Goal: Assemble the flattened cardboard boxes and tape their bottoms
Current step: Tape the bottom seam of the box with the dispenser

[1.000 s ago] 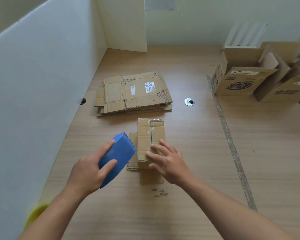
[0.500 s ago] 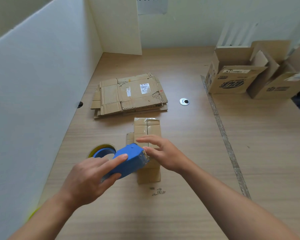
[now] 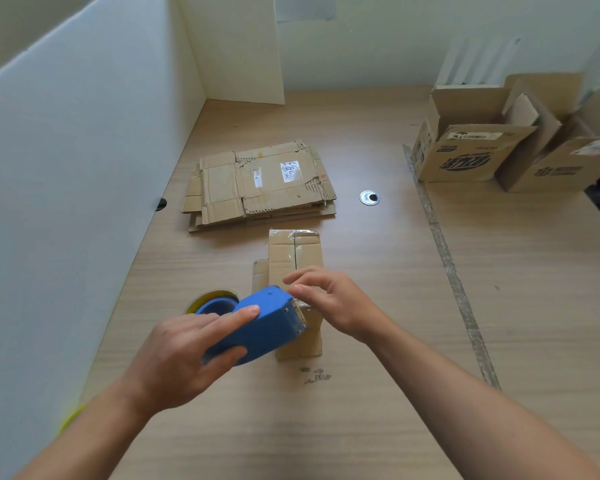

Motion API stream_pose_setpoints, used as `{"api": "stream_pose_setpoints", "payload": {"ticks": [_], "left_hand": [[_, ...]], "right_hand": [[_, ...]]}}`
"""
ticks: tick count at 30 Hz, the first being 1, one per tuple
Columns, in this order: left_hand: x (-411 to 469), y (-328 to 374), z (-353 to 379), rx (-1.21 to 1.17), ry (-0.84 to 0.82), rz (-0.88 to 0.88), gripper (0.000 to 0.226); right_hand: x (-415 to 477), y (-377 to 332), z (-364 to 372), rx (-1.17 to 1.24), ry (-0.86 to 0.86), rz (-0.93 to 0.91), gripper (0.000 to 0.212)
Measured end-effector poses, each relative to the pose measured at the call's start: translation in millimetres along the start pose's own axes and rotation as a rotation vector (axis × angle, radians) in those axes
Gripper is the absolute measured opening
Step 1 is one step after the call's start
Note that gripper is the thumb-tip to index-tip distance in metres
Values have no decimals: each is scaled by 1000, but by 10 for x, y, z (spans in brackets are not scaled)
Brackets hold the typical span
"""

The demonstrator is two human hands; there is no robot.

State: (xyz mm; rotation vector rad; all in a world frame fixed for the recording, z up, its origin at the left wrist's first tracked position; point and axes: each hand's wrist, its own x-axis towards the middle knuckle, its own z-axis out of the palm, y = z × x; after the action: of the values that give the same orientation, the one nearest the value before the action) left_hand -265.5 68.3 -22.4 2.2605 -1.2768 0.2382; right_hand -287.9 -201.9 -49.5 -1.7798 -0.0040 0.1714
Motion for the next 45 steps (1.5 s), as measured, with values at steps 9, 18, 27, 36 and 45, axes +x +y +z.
{"api": "stream_pose_setpoints", "payload": {"ticks": [9,18,27,36,45], "left_hand": [[147,-99,-138,-259,-365,-352,58],[491,-361,-438,-391,-675,-531,56],[727,-592,-461,-350,-778,-771,37],[802,-706,-365,-317,-837,-832,38],[766,-785,-57,-182,-847,-808,35]], "right_hand": [[-127,206,-125,-147,233,40,20],[-363,489,-379,-61,419,287,31],[-290,578,-272,-44,423,424,35],[-149,756,-177,-70,452,517,32],[-67,813,81,-56,303,575,28]]}}
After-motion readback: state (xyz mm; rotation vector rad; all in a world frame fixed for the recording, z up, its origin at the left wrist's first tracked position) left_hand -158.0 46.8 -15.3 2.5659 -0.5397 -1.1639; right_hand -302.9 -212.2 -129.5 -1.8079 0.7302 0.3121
